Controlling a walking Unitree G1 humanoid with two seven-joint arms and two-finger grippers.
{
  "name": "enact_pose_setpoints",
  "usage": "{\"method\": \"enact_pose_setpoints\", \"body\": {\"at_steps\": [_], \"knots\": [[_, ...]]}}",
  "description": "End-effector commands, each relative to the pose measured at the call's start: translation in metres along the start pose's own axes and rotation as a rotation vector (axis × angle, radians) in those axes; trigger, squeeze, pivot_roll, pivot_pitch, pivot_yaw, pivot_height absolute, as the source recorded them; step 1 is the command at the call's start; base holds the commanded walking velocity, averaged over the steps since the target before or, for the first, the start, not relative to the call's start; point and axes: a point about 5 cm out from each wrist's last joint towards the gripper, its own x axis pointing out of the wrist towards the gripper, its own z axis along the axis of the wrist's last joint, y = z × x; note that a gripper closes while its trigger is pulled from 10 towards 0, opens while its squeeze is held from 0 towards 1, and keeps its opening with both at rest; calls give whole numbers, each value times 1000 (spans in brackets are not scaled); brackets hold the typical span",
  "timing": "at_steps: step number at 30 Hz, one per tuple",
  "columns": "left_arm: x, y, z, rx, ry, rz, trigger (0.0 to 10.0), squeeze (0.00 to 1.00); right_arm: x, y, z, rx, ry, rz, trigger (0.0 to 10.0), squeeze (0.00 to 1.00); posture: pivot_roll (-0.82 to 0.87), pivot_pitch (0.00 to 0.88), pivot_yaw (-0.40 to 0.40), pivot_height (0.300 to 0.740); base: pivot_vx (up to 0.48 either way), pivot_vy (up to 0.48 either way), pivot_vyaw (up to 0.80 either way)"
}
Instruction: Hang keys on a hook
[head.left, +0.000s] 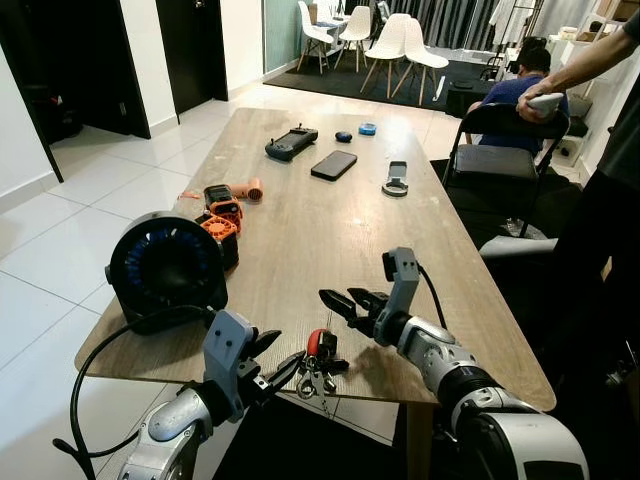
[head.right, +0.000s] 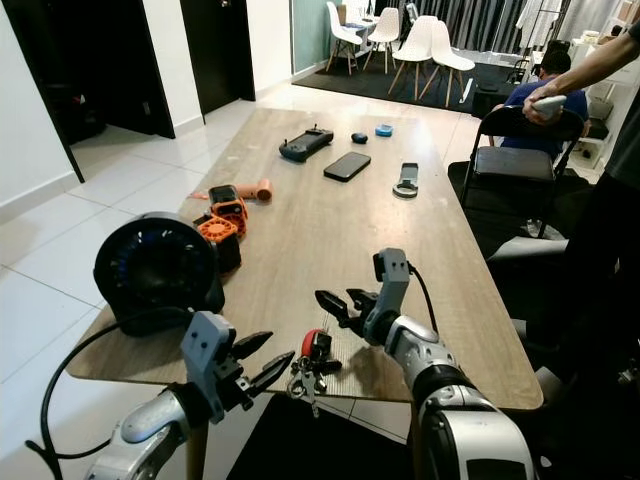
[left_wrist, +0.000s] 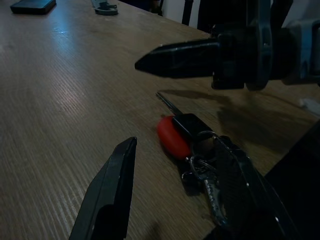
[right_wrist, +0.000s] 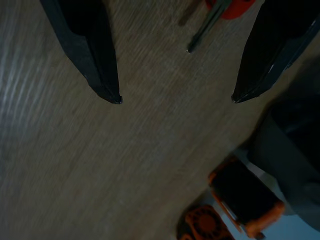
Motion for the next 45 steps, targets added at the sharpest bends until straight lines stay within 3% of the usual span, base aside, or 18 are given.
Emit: {"method": "enact_pose_setpoints", "body": {"at_steps": [1,10,26,27,28,30,45], "knots": [[-2,-1,-1,11,9,3,10000,0,2,2,-5,10,49,-1,10000,0,93,188,-57,740,0,0,0],[-3,-2,-2,10,13,11,10000,0,4,13,-15,11,138,118,10000,0,91,190,-61,740,0,0,0],[-3,-1,-2,10,12,12,10000,0,3,16,-17,15,145,206,10000,0,89,185,-57,740,0,0,0],[-3,-1,-2,10,12,12,10000,0,2,16,-16,18,141,210,9725,0,90,185,-56,740,0,0,0],[-3,0,-2,10,12,12,10000,0,2,16,-16,21,137,213,8745,0,89,185,-56,740,0,0,0],[-3,0,-2,10,12,12,10000,0,2,16,-16,29,134,220,0,0,90,184,-55,740,0,0,0],[-3,0,-2,14,12,10,10000,0,-3,14,-17,89,79,245,0,0,82,170,-41,740,0,0,0]]}}
